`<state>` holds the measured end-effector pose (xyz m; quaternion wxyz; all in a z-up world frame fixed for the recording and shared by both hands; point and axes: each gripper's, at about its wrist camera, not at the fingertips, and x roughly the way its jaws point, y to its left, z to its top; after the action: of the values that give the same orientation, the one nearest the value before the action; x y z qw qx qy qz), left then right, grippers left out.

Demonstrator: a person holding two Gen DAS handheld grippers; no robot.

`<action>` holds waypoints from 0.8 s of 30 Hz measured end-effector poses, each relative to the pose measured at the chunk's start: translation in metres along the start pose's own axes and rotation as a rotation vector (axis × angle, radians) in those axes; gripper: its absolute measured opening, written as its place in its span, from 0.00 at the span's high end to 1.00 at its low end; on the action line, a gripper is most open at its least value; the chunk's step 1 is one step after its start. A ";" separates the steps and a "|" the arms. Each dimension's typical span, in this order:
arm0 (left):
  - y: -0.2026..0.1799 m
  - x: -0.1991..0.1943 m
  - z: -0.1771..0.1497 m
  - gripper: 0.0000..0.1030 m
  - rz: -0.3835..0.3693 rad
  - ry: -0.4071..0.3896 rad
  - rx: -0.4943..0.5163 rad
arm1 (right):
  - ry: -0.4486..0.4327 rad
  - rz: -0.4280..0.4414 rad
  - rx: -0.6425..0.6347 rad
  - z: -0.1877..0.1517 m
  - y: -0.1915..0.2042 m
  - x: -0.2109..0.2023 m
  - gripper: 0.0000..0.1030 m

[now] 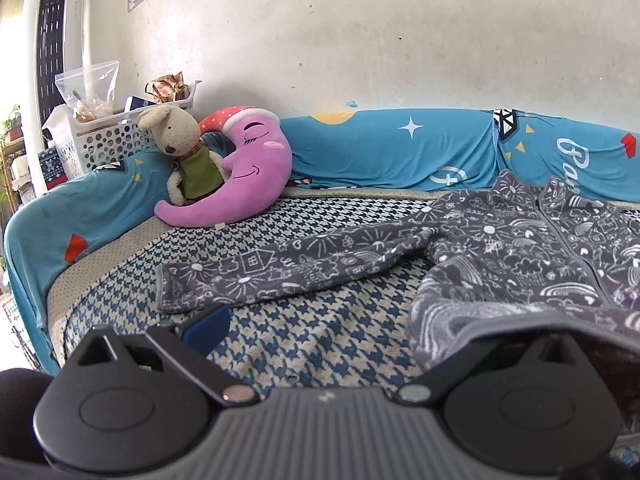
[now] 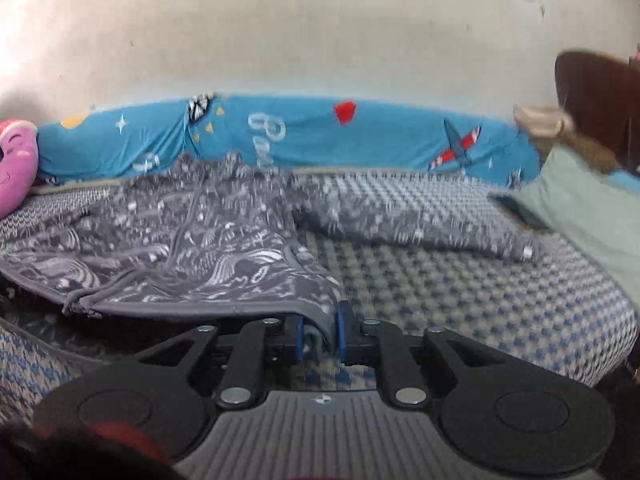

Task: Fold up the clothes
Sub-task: 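Lower the fleece onto the bed and open the right gripper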

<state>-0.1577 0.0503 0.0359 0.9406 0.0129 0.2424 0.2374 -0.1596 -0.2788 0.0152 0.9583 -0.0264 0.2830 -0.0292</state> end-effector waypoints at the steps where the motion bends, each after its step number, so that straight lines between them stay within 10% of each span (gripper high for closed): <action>1: 0.000 0.000 0.000 0.00 0.008 0.005 0.005 | 0.038 0.005 0.001 -0.002 -0.001 0.005 0.79; 9: 0.000 0.015 -0.017 0.00 0.024 0.136 0.066 | 0.220 0.037 0.055 -0.018 -0.016 0.025 0.75; 24: 0.005 0.006 -0.034 0.00 -0.026 0.199 0.104 | 0.174 0.046 0.022 -0.024 -0.018 0.002 0.73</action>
<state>-0.1710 0.0538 0.0044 0.9130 0.0350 0.3466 0.2125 -0.1715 -0.2979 -0.0046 0.9307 -0.0066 0.3655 -0.0127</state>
